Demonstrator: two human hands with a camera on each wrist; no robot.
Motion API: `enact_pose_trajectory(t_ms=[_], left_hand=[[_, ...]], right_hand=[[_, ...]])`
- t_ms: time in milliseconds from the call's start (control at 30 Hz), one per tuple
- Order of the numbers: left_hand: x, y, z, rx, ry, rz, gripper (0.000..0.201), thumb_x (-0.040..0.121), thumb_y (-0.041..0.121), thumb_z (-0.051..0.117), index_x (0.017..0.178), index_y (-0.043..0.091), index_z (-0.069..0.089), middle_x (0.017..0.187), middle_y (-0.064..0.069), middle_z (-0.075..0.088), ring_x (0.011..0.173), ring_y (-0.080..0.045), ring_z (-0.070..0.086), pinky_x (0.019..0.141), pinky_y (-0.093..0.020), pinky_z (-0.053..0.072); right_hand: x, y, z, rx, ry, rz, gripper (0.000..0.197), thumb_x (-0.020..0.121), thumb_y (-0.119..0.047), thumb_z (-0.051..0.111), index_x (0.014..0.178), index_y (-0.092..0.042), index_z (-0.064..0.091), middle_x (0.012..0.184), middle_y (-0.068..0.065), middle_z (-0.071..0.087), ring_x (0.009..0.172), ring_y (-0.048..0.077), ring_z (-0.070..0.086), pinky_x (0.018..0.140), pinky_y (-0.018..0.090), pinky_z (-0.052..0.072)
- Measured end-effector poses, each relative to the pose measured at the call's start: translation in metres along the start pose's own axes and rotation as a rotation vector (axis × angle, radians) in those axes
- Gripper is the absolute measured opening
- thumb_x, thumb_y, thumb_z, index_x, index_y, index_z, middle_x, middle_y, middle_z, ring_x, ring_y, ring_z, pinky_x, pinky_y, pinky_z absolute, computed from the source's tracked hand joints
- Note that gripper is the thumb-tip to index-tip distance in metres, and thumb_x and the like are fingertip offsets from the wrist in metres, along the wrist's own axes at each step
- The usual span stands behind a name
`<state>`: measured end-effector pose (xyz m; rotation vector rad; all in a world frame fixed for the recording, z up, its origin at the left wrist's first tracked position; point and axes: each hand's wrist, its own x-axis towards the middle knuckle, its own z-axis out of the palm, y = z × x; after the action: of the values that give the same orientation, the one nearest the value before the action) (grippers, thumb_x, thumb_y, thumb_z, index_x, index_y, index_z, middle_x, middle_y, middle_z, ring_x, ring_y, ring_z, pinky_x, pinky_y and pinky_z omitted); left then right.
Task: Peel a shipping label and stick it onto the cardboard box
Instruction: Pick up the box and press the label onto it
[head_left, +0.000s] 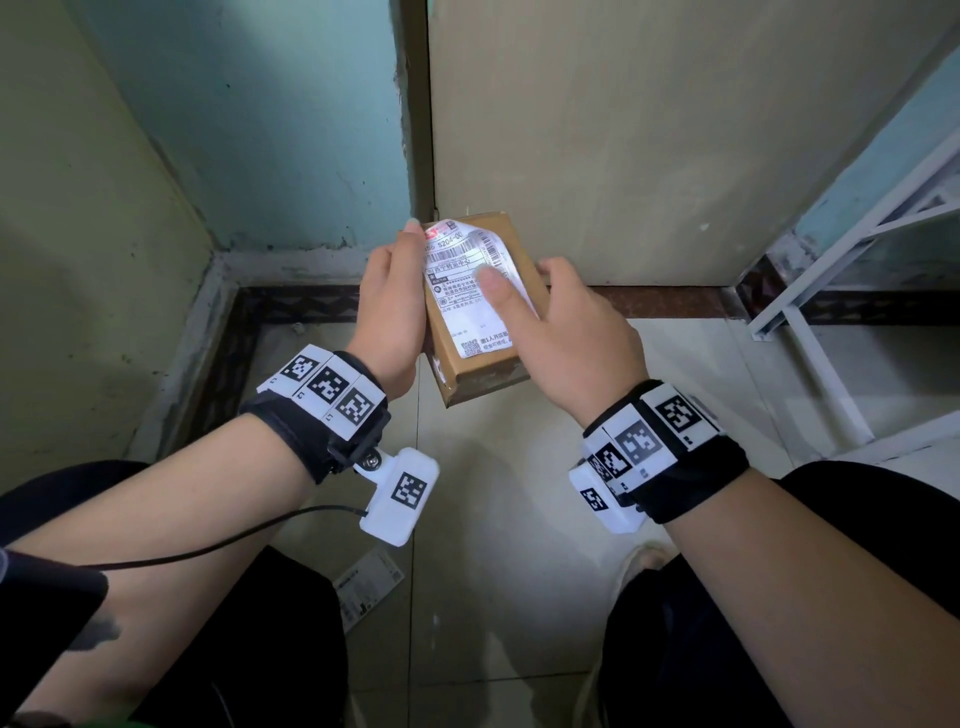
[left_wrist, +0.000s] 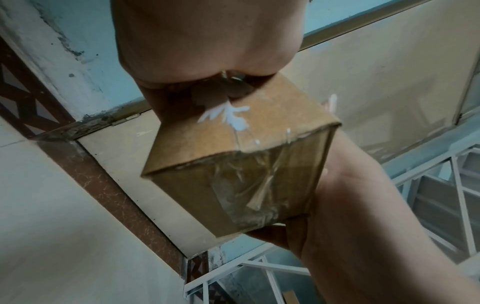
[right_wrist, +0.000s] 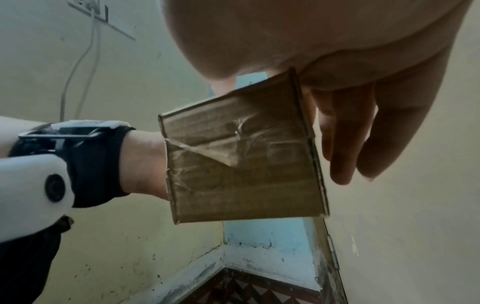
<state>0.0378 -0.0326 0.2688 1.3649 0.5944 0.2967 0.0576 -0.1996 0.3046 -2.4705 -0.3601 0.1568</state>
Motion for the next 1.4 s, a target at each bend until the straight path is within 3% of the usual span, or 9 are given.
enact_pose_trajectory(t_ms=[67,200,400,667,900,1033,1200,1333,1400], left_hand=[[-0.004,0.001,0.004,0.005,0.004,0.033,0.062,0.106,0.059,0.051,0.127,0.001,0.059,0.110,-0.013,0.077,0.100,-0.018,0.082,0.087,-0.040,0.066],[-0.011,-0.003,0.009,0.044,0.022,0.080,0.034,0.115,0.041,0.048,0.116,0.007,0.056,0.088,0.008,0.062,0.062,0.013,0.067,0.058,-0.010,0.052],[-0.013,-0.001,0.006,0.035,0.019,0.064,0.036,0.113,0.049,0.050,0.112,0.013,0.056,0.085,0.010,0.068,0.072,0.002,0.074,0.071,-0.025,0.059],[-0.015,-0.003,0.007,0.113,0.008,0.126,0.032,0.115,0.045,0.047,0.099,0.017,0.050,0.064,0.023,0.068,0.061,0.012,0.066,0.062,-0.014,0.054],[-0.014,-0.007,0.007,0.135,0.015,0.170,0.035,0.115,0.047,0.044,0.107,0.015,0.054,0.087,0.013,0.062,0.064,0.016,0.063,0.068,-0.012,0.052],[-0.014,-0.008,0.006,0.147,-0.014,0.162,0.036,0.115,0.050,0.042,0.109,0.017,0.054,0.090,0.012,0.065,0.068,0.015,0.066,0.076,-0.021,0.052],[-0.013,-0.009,0.006,0.154,-0.017,0.170,0.038,0.116,0.048,0.043,0.113,0.013,0.055,0.090,0.012,0.066,0.068,0.015,0.066,0.067,-0.010,0.052],[-0.011,-0.010,0.006,0.116,-0.051,0.181,0.035,0.114,0.048,0.049,0.107,0.014,0.052,0.076,0.019,0.070,0.067,0.009,0.067,0.065,-0.015,0.054],[-0.013,-0.011,0.008,0.116,-0.071,0.211,0.036,0.114,0.049,0.049,0.108,0.014,0.052,0.086,0.012,0.068,0.072,0.007,0.068,0.070,-0.017,0.055]], right_hand=[[-0.003,-0.004,0.001,-0.004,0.000,-0.021,0.082,0.074,-0.100,0.038,0.120,-0.034,0.053,0.109,-0.013,0.072,0.101,0.021,0.069,0.091,0.043,0.056],[-0.009,-0.007,0.004,-0.099,0.006,-0.035,0.098,0.061,-0.106,0.044,0.124,-0.030,0.049,0.115,-0.006,0.074,0.105,0.026,0.070,0.088,0.041,0.055],[-0.006,-0.007,0.006,-0.060,0.005,0.024,0.089,0.068,-0.102,0.049,0.109,-0.022,0.048,0.101,-0.004,0.072,0.093,0.027,0.069,0.083,0.043,0.058],[0.005,0.004,0.007,-0.004,-0.009,-0.003,0.068,0.095,-0.081,0.044,0.111,-0.015,0.046,0.100,0.002,0.072,0.090,0.029,0.070,0.079,0.048,0.058],[0.011,0.010,0.008,-0.031,0.029,-0.039,0.047,0.111,-0.058,0.029,0.104,-0.014,0.044,0.090,0.005,0.067,0.085,0.035,0.065,0.072,0.044,0.051],[0.012,0.012,0.009,-0.020,0.038,-0.041,0.047,0.112,-0.056,0.027,0.103,-0.014,0.046,0.092,0.007,0.069,0.085,0.035,0.064,0.073,0.046,0.052],[0.010,0.010,0.008,0.007,0.032,-0.016,0.046,0.111,-0.056,0.030,0.106,-0.013,0.046,0.095,0.008,0.069,0.089,0.035,0.065,0.072,0.043,0.050],[0.004,0.004,0.005,0.071,-0.018,0.014,0.062,0.098,-0.078,0.040,0.111,-0.018,0.045,0.099,0.000,0.071,0.091,0.027,0.068,0.076,0.041,0.055],[-0.001,0.001,0.007,0.087,-0.013,0.015,0.076,0.084,-0.090,0.047,0.117,-0.022,0.045,0.106,-0.003,0.071,0.097,0.025,0.070,0.084,0.043,0.058]])
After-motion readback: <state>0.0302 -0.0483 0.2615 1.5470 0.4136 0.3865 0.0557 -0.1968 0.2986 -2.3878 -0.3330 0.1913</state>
